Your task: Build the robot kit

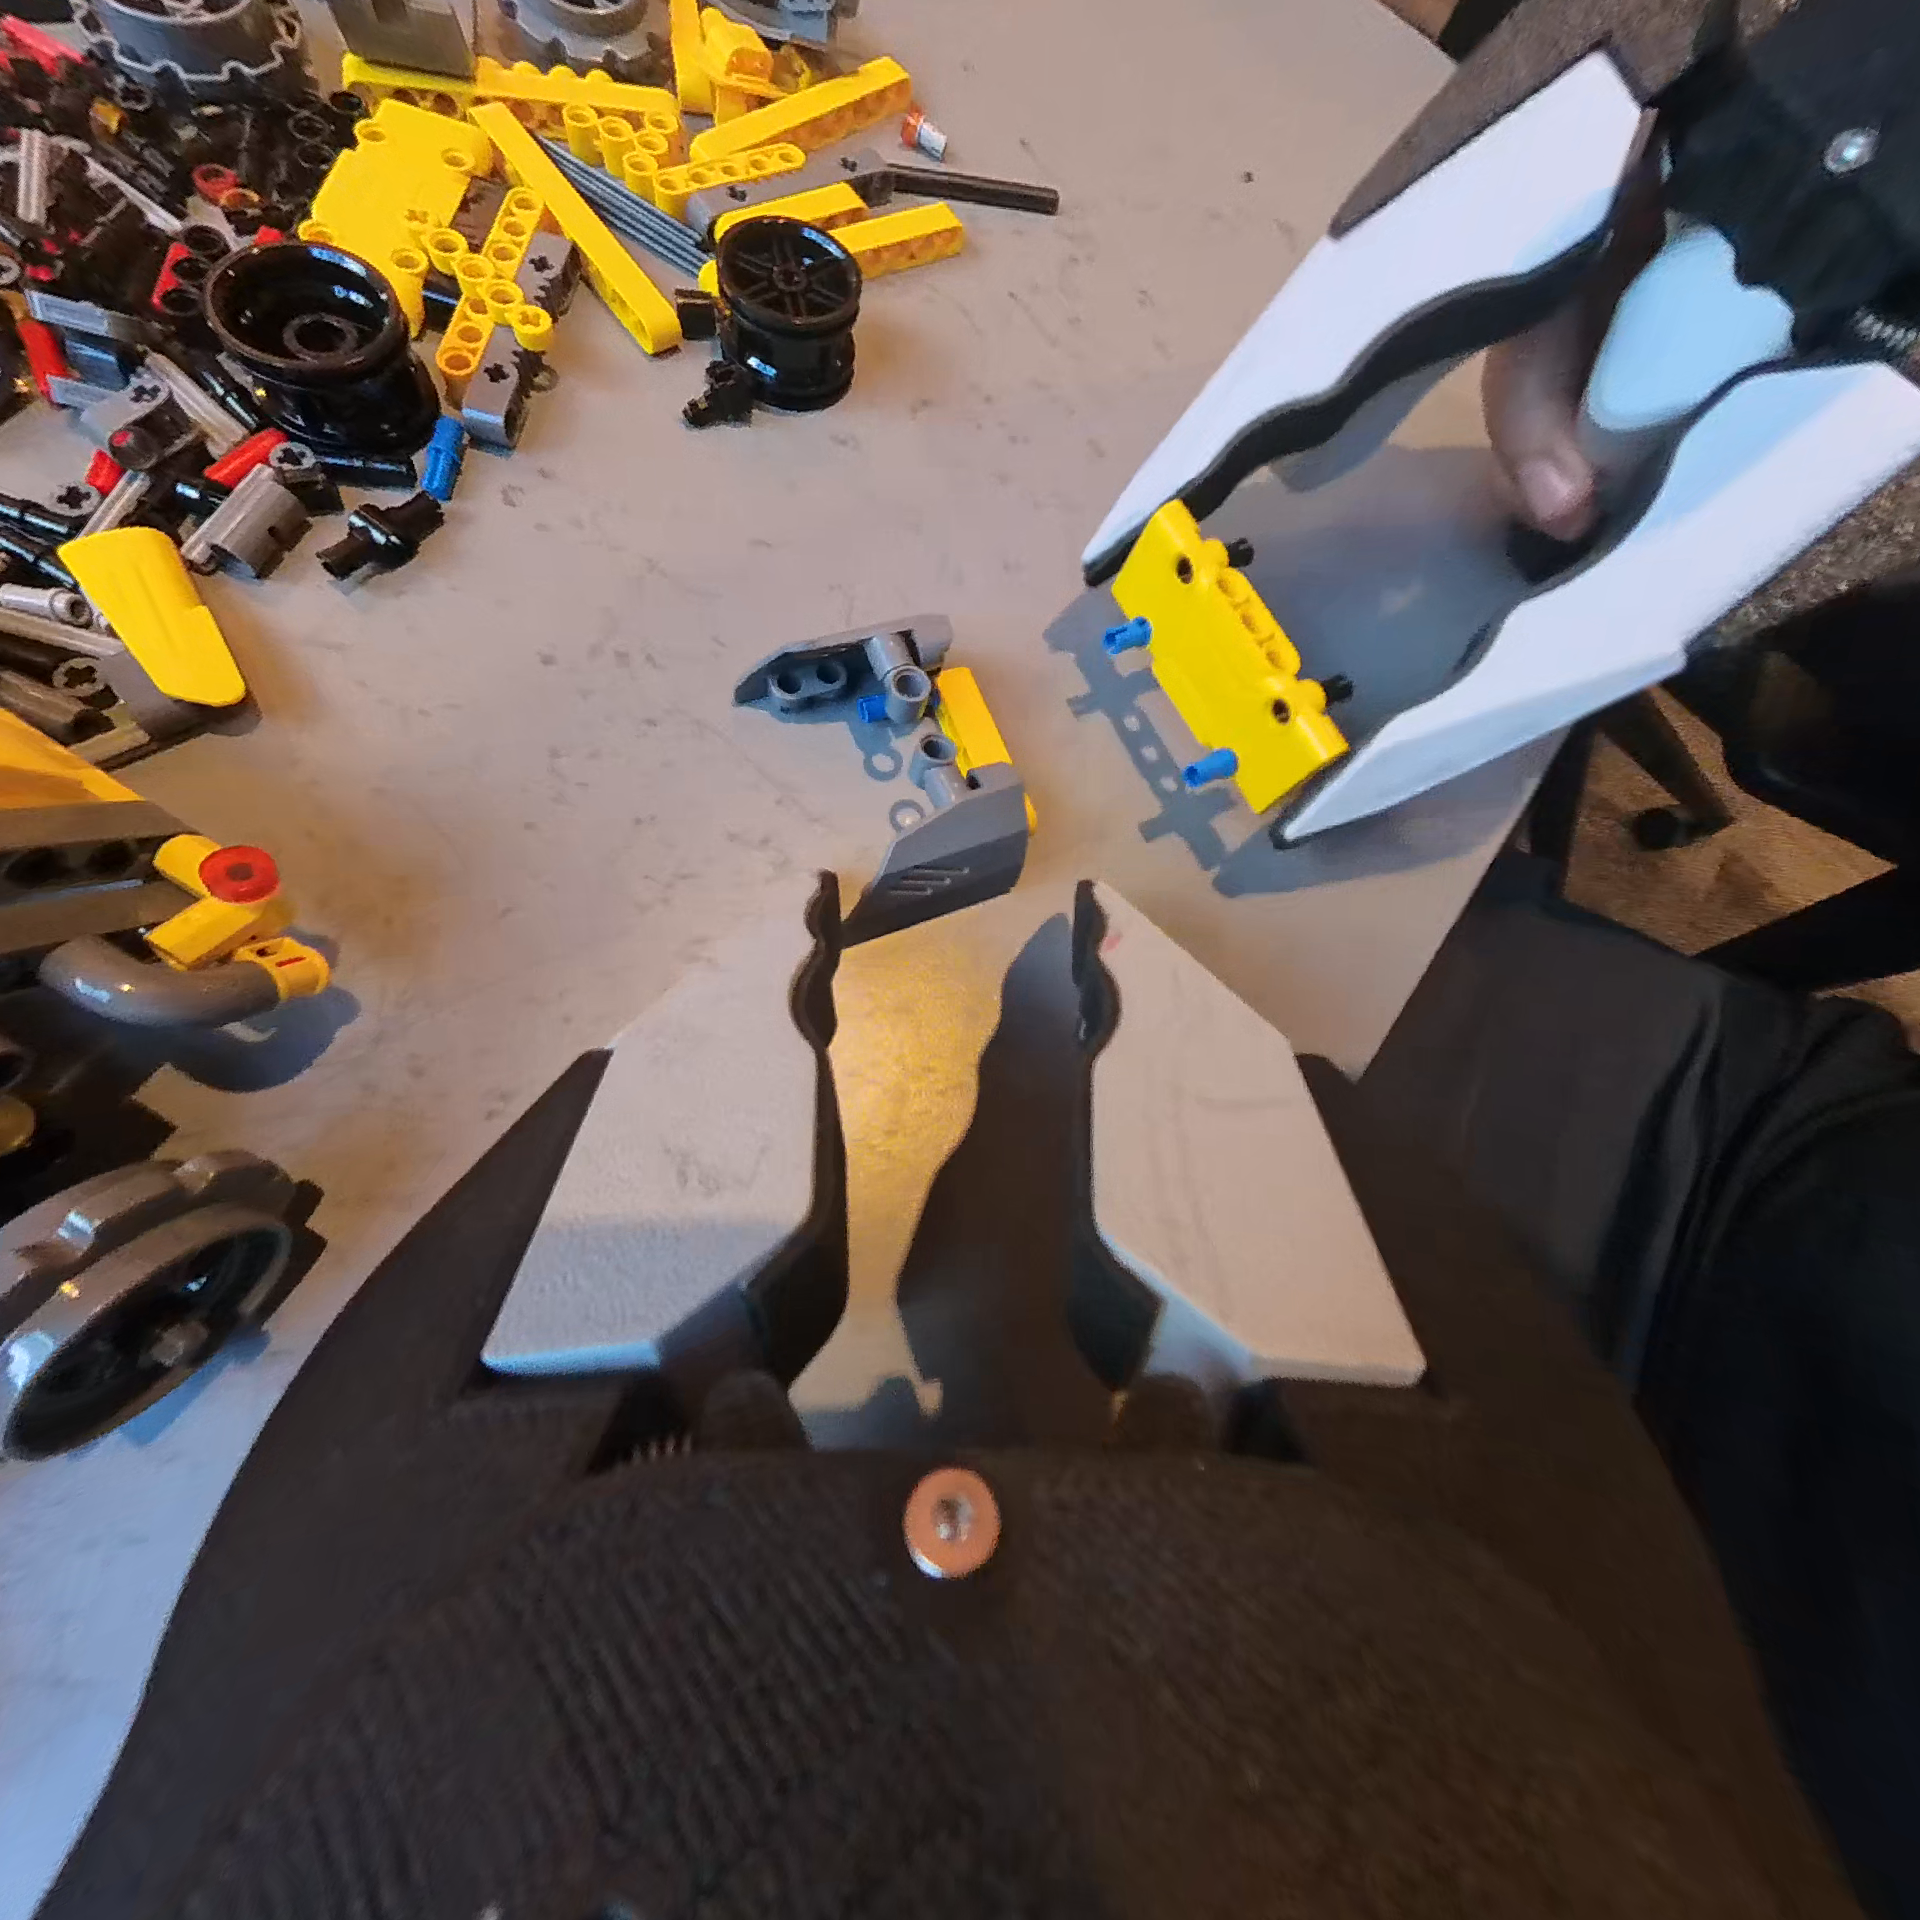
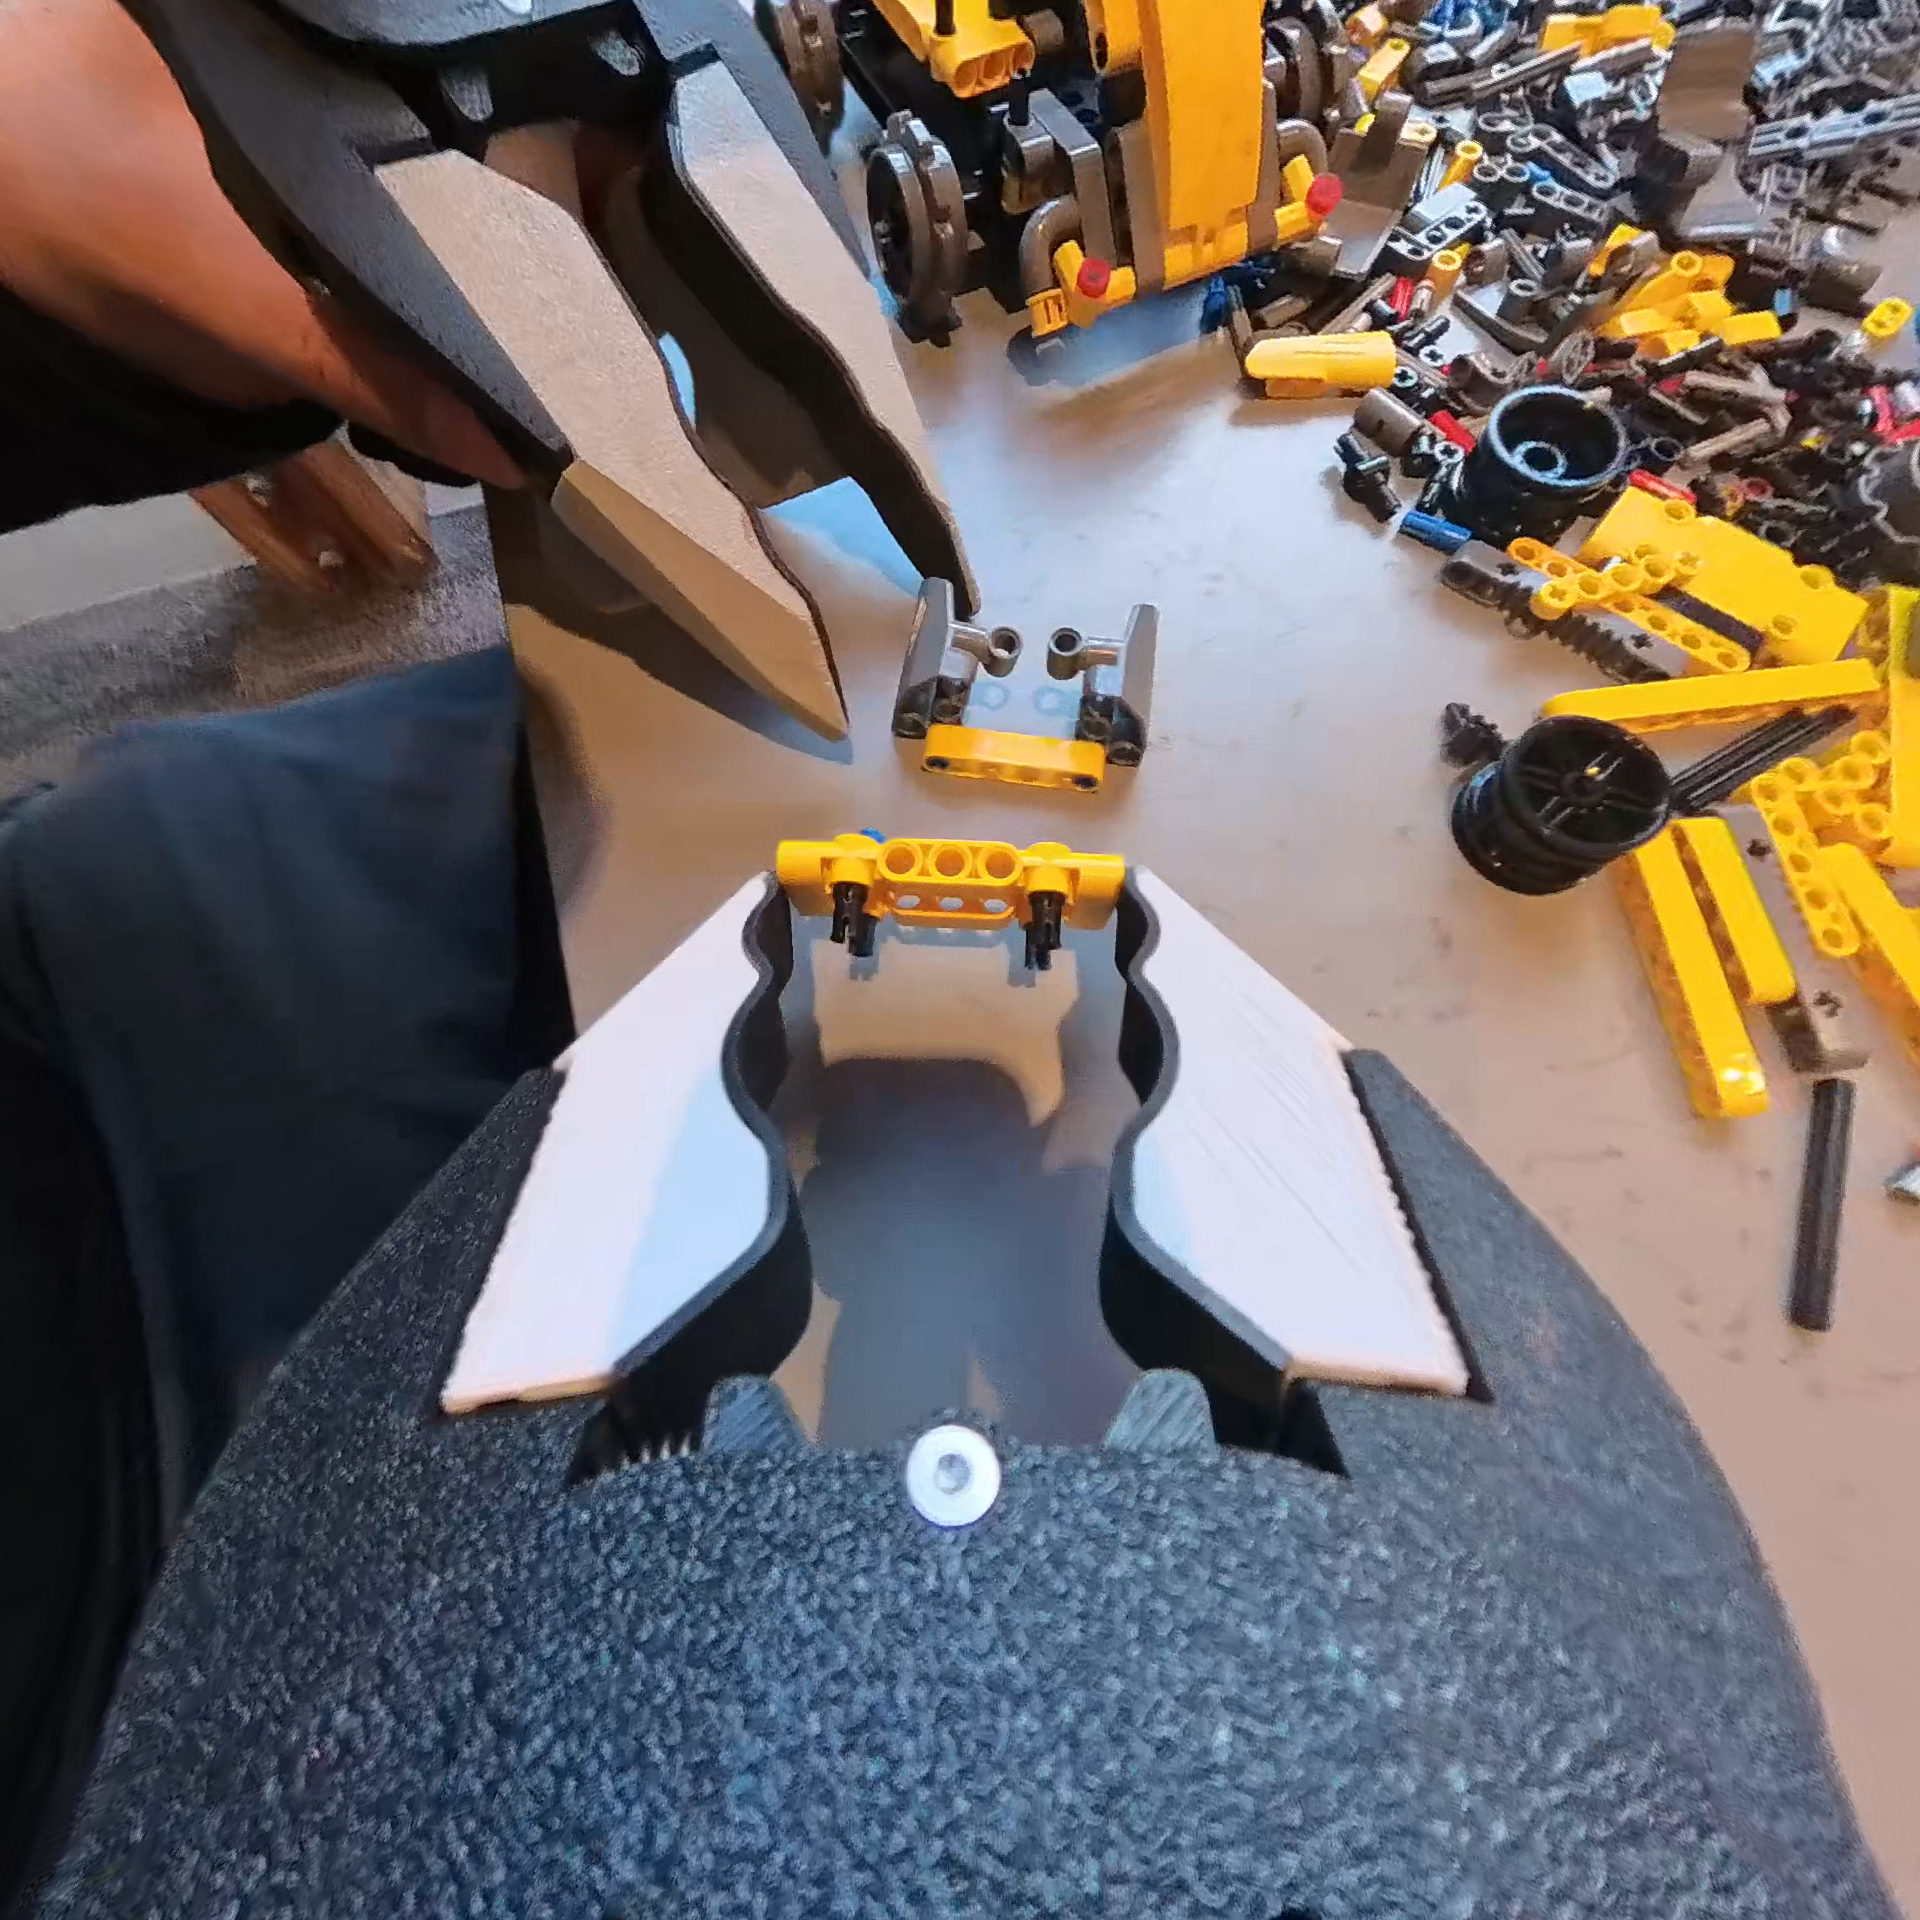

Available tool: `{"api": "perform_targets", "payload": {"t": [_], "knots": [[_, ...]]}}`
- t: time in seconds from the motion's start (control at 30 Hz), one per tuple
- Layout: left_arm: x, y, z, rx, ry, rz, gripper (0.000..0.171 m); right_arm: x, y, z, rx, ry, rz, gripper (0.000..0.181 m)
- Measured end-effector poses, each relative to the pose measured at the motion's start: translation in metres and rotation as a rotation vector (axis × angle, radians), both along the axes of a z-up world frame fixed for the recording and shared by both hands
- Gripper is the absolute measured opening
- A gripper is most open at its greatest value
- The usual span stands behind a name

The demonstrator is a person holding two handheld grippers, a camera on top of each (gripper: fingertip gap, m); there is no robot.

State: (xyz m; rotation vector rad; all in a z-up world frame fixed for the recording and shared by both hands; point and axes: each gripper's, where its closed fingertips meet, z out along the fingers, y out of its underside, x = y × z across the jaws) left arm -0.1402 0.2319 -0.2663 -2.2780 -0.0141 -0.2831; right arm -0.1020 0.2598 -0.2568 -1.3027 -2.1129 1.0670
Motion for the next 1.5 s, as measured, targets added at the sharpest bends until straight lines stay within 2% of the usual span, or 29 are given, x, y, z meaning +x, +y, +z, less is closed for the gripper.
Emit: {"api": "perform_targets", "payload": {"t": [0.1, 0.23, 0.37, 0.43, 0.53, 0.63, 0.77, 0.87, 0.97, 1.03, 1.1, 1.2, 1.27, 1.3, 1.33, 1.37, 1.4, 1.47, 1.5], "knots": [[0.001, 0.000, 0.000, 0.005, -0.001, 0.001, 0.042, 0.000, 0.002, 0.000, 0.006, 0.010, 0.074, 0.063], [0.007, -0.002, 0.002, 0.022, 0.023, -0.035, 0.044, 0.009, -0.011, 0.013, -0.114, 0.027, 0.227, 0.063], [0.012, -0.011, 0.018, 0.119, 0.241, -0.153, 0.033, 0.013, -0.007, 0.034, -0.260, 0.083, 0.275, 0.063], [0.018, -0.013, 0.024, 0.148, 0.296, -0.190, 0.028, 0.013, -0.001, 0.036, -0.227, 0.121, 0.268, 0.063], [0.047, -0.010, 0.023, 0.118, 0.107, -0.227, 0.029, 0.015, -0.002, 0.036, -0.110, 0.186, 0.252, 0.063], [0.070, -0.004, 0.029, 0.131, -0.145, -0.188, 0.032, 0.013, -0.007, 0.052, 0.014, 0.357, 0.172, 0.063], [0.070, -0.003, 0.060, 0.233, -0.326, -0.129, 0.039, 0.018, -0.014, 0.073, 0.309, 0.587, 0.082, 0.063], [0.067, -0.005, 0.087, 0.320, -0.468, -0.100, 0.051, 0.024, -0.022, 0.078, 0.382, 0.647, 0.056, 0.063], [0.084, -0.006, 0.095, 0.300, -0.583, -0.160, 0.060, 0.029, -0.028, 0.088, 0.436, 0.716, 0.024, 0.063], [0.096, -0.005, 0.093, 0.272, -0.582, -0.193, 0.055, 0.032, -0.036, 0.096, 0.453, 0.759, 0.023, 0.063], [0.107, -0.006, 0.098, 0.300, -0.564, -0.241, 0.026, 0.032, -0.044, 0.097, 0.464, 0.767, 0.027, 0.063], [0.099, -0.003, 0.091, 0.297, -0.401, -0.193, 0.025, 0.029, -0.043, 0.091, 0.486, 0.759, -0.007, 0.062], [0.083, -0.002, 0.079, 0.269, -0.209, -0.133, 0.025, 0.028, -0.039, 0.080, 0.461, 0.701, -0.019, 0.058], [0.069, -0.002, 0.070, 0.243, -0.059, -0.087, 0.025, 0.028, -0.036, 0.075, 0.439, 0.674, -0.027, 0.050], [0.055, -0.003, 0.061, 0.209, 0.097, -0.050, 0.025, 0.030, -0.031, 0.070, 0.416, 0.650, -0.032, 0.034], [0.046, -0.004, 0.055, 0.176, 0.209, -0.036, 0.025, 0.033, -0.025, 0.067, 0.396, 0.632, -0.046, 0.019], [0.040, -0.006, 0.050, 0.151, 0.293, -0.029, 0.025, 0.034, -0.017, 0.066, 0.377, 0.619, -0.074, 0.012], [0.026, -0.007, 0.041, 0.106, 0.477, -0.001, 0.025, 0.033, 0.001, 0.069, 0.356, 0.592, -0.180, 0.014], [0.022, -0.007, 0.037, 0.082, 0.556, 0.004, 0.025, 0.031, 0.004, 0.066, 0.343, 0.551, -0.203, 0.020]]}}
